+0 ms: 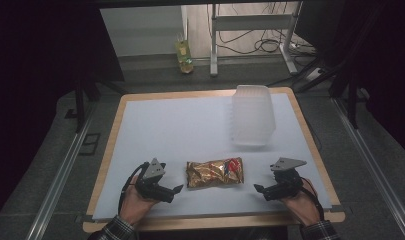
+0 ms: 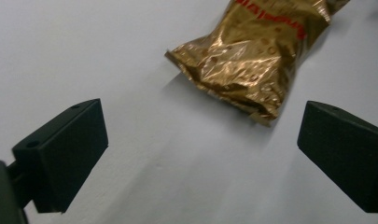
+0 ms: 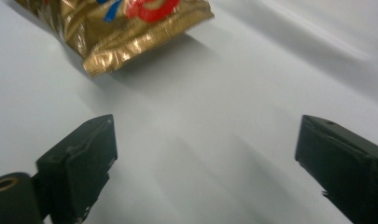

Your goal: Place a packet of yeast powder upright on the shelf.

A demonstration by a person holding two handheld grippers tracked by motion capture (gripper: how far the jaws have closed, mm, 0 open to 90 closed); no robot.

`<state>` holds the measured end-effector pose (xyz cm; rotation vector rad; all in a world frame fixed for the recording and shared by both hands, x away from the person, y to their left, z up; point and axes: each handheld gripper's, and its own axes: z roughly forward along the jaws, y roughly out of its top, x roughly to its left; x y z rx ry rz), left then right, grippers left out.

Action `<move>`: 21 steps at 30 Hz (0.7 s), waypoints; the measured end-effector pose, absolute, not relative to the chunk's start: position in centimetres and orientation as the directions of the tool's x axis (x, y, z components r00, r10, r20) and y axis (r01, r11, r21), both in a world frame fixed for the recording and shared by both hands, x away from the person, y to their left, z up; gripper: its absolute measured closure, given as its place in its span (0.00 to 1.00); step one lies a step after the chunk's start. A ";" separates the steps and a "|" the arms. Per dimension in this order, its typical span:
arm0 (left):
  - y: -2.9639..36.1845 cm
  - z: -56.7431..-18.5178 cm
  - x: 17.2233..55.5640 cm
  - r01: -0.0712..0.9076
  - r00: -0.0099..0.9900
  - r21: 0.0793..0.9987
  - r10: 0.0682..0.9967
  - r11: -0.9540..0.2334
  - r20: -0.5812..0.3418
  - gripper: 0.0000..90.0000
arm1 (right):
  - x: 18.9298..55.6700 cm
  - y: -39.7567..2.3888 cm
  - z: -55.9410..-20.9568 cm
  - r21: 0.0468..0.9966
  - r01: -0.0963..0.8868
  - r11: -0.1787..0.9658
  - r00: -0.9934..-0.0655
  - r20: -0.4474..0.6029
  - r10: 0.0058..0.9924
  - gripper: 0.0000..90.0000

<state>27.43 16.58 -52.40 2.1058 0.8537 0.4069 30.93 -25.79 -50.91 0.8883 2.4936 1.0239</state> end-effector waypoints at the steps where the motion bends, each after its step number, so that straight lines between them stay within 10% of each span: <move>1: 16.6 -52.4 27.4 0.434 0.719 0.784 0.695 -0.444 -0.005 0.04 | 30.9 -25.8 -50.9 0.716 0.417 0.559 -0.772 -0.046 0.634 0.05; 21: 16.2 -52.5 27.4 0.434 0.731 0.765 0.682 -0.476 0.009 0.16 | 31.2 -26.2 -51.0 0.739 0.417 0.529 -0.774 -0.017 0.633 0.04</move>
